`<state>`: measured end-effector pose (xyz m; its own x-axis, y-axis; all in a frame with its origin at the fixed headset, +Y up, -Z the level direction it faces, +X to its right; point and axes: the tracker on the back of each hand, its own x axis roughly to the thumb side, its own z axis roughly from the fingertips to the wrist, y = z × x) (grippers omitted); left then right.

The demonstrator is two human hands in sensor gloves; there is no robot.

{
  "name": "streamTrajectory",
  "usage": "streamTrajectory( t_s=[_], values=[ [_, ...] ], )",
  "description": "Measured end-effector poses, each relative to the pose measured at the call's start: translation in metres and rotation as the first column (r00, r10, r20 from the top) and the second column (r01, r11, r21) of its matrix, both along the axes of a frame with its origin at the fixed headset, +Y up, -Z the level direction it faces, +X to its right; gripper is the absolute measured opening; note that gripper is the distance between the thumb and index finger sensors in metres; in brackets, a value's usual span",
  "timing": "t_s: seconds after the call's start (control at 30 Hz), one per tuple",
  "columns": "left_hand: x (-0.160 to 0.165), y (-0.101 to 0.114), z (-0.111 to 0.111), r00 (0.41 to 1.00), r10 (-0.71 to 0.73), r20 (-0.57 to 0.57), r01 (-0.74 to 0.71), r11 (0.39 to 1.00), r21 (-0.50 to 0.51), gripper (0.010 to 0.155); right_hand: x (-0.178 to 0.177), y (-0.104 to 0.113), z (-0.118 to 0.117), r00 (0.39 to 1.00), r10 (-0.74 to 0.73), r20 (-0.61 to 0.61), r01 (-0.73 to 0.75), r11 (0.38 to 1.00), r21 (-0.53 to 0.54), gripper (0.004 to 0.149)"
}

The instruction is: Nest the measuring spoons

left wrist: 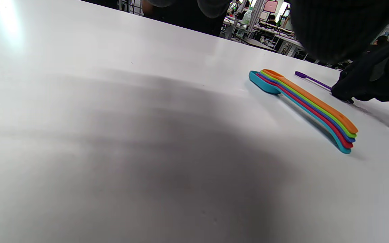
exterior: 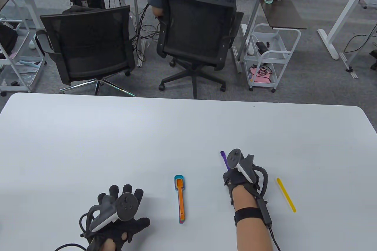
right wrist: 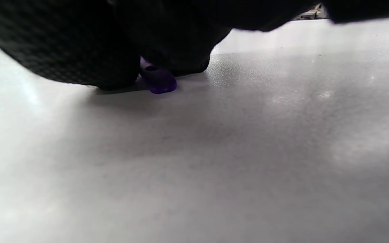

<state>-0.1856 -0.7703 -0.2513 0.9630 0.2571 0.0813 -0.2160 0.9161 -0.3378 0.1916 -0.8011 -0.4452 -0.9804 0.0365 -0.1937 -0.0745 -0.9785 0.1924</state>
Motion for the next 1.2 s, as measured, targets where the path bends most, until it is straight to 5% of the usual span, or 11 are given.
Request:
streamTrajectory(
  t_s=[0.67, 1.2],
  values=[
    [-0.002, 0.001, 0.0, 1.0, 0.01, -0.004, -0.01, 1.0, 0.012, 0.103, 0.005, 0.005, 0.007, 0.999, -0.017, 0.04, 0.015, 0.998, 0.066, 0.057],
    [0.005, 0.003, 0.005, 0.999, 0.022, 0.033, -0.022, 1.0, 0.014, 0.103, -0.047, 0.052, 0.081, 0.995, -0.093, 0.047, 0.089, 0.992, 0.086, 0.057]
  ],
)
